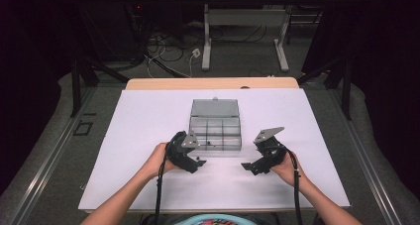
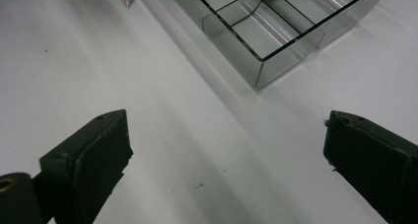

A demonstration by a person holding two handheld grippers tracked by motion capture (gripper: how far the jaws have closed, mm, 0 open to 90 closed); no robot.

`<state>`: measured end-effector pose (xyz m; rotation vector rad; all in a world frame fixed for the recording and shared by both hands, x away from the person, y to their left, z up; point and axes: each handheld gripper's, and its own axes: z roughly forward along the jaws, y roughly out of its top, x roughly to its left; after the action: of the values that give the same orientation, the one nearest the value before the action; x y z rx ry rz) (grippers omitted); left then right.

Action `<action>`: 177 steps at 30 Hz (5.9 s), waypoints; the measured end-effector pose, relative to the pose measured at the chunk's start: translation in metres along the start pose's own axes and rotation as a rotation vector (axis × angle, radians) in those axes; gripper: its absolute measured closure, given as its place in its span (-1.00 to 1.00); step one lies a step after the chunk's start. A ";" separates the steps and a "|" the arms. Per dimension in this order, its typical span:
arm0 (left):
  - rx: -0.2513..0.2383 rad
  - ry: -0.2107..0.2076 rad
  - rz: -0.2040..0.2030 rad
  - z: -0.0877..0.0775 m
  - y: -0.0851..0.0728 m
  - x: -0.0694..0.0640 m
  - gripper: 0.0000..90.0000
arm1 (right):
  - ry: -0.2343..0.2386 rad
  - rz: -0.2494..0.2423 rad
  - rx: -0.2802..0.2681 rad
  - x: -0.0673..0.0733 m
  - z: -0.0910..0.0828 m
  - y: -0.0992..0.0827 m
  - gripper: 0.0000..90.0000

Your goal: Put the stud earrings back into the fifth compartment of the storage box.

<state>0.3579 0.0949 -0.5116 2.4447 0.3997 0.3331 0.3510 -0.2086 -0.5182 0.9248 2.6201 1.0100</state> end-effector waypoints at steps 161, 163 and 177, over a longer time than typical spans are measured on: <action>-0.132 0.083 -0.142 0.020 0.044 0.039 0.75 | 0.001 -0.012 0.025 0.001 0.004 -0.001 -0.92; -0.124 0.084 -0.143 0.022 0.044 0.040 0.75 | 0.002 -0.025 0.020 0.000 0.004 -0.001 -0.92; -0.133 0.084 -0.176 0.038 0.043 0.039 0.74 | 0.003 -0.024 0.019 0.000 0.003 -0.001 -0.92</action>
<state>0.4150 0.0562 -0.5086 2.2531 0.6049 0.3747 0.3515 -0.2071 -0.5215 0.8947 2.6409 0.9838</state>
